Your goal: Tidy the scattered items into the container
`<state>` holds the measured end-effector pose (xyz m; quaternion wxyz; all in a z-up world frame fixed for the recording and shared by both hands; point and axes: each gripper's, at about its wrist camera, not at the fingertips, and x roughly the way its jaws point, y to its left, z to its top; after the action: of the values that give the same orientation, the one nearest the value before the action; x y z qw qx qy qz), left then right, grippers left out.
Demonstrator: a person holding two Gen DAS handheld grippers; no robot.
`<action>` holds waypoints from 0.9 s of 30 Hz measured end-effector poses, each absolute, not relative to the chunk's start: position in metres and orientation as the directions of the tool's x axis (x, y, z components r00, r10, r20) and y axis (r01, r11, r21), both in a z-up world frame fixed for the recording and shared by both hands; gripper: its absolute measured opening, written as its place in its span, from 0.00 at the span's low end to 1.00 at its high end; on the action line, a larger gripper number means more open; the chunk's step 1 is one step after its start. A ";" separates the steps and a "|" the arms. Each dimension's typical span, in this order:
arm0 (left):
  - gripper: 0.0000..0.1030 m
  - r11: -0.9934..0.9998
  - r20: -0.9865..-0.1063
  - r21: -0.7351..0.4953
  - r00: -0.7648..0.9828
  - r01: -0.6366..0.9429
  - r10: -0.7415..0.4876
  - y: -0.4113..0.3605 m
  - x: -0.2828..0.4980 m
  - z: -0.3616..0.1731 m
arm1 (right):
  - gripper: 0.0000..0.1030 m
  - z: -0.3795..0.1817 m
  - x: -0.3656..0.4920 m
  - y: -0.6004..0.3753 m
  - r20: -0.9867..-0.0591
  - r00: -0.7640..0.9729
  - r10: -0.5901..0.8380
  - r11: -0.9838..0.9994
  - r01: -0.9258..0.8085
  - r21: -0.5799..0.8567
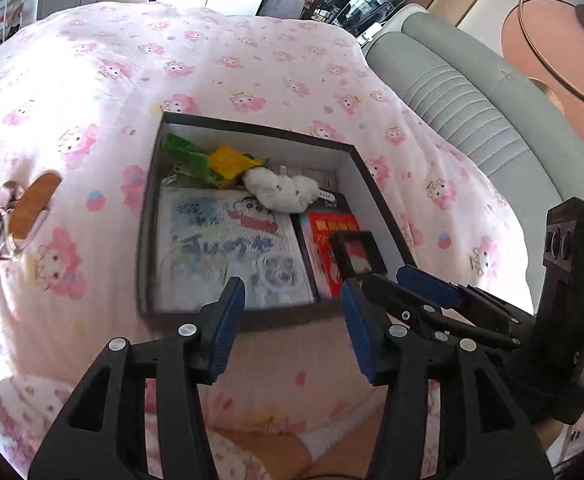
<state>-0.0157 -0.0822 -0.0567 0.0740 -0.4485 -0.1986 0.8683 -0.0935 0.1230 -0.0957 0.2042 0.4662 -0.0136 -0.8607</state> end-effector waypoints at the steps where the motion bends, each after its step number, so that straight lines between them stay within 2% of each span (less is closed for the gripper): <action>1: 0.50 -0.913 -0.746 -0.405 -0.593 0.045 0.302 -0.084 -0.006 -0.053 | 0.43 -0.095 -0.088 0.116 -0.797 -0.480 -0.366 -0.914 0.348 0.210; 8: 0.49 -0.884 -0.731 -0.443 -0.630 0.147 0.262 -0.139 0.040 -0.054 | 0.41 -0.098 -0.064 0.054 -0.778 -0.476 -0.411 -0.886 0.411 0.216; 12: 0.49 -0.851 -0.731 -0.459 -0.653 0.256 0.198 -0.203 0.074 -0.064 | 0.38 -0.105 -0.059 -0.014 -0.791 -0.408 -0.456 -0.830 0.516 0.212; 15: 0.51 -0.808 -0.738 -0.477 -0.657 0.346 0.154 -0.249 0.095 -0.079 | 0.38 -0.117 -0.058 -0.069 -0.791 -0.319 -0.522 -0.761 0.593 0.263; 18: 0.51 -0.767 -0.751 -0.468 -0.655 0.439 0.083 -0.296 0.113 -0.096 | 0.38 -0.138 -0.067 -0.122 -0.771 -0.185 -0.609 -0.682 0.618 0.390; 22: 0.51 -0.677 -0.788 -0.430 -0.614 0.597 -0.041 -0.369 0.126 -0.132 | 0.38 -0.162 -0.094 -0.177 -0.785 -0.109 -0.610 -0.667 0.606 0.433; 25: 0.50 -0.600 -0.798 -0.449 -0.599 0.662 -0.063 -0.419 0.127 -0.162 | 0.38 -0.175 -0.110 -0.219 -0.798 -0.036 -0.601 -0.625 0.644 0.441; 27: 0.50 -0.550 -0.793 -0.494 -0.609 0.674 -0.035 -0.445 0.124 -0.182 | 0.38 -0.186 -0.117 -0.249 -0.811 0.006 -0.585 -0.594 0.677 0.434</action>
<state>0.1238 -0.4455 -0.1815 -0.2233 -0.3817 -0.4186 0.7932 -0.1168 -0.2489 -0.1861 0.4485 0.5496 0.0421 -0.7036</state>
